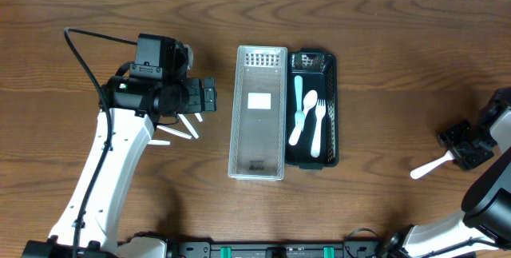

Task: Pack container
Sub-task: 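Move the right gripper to the second white fork and grasp it, then carry the white fork into the black basket and release it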

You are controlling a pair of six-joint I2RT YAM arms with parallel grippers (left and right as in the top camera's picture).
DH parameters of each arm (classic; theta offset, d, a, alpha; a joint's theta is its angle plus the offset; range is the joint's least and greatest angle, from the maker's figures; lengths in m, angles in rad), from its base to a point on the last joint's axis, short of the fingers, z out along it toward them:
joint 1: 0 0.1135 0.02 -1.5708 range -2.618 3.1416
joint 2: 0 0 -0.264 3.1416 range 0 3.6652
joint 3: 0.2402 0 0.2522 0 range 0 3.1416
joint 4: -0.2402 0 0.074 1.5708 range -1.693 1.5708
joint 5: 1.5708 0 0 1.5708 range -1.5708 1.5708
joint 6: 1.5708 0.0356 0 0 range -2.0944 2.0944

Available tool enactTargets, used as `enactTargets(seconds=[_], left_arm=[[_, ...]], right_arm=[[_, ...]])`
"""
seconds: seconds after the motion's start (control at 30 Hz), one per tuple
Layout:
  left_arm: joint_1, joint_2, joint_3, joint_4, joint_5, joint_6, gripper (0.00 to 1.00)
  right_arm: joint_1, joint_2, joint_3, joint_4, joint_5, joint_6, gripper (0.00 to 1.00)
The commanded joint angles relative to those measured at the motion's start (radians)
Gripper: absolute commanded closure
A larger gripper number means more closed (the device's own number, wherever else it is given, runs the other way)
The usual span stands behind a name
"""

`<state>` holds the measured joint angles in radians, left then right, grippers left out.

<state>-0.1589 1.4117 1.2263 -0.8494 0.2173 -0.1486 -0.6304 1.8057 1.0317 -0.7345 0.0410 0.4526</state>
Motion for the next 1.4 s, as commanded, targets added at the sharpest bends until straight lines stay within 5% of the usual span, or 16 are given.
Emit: enactTargets(seconds=[0.0, 0.37, 0.63, 0.97, 1.37], left_arm=[[0.003, -0.009, 0.016, -0.002, -0.009, 0.021, 0.02], [0.003, -0.009, 0.016, -0.002, -0.009, 0.021, 0.02], [0.007, -0.024, 0.016, -0.003, -0.046, 0.021, 0.02], [0.076, -0.126, 0.016, -0.043, -0.073, 0.029, 0.02], [0.082, -0.132, 0.016, -0.090, -0.073, 0.029, 0.02]], right_arm=[[-0.007, 0.011, -0.007, 0.000, 0.003, -0.005, 0.54], [-0.006, 0.010, -0.007, 0.002, 0.002, -0.005, 0.99], [0.083, -0.100, 0.038, -0.057, -0.034, 0.006, 0.99], [0.502, -0.394, 0.334, -0.180, -0.073, 0.012, 0.99], [0.938, -0.262, 0.378, -0.180, -0.053, 0.093, 0.99]])
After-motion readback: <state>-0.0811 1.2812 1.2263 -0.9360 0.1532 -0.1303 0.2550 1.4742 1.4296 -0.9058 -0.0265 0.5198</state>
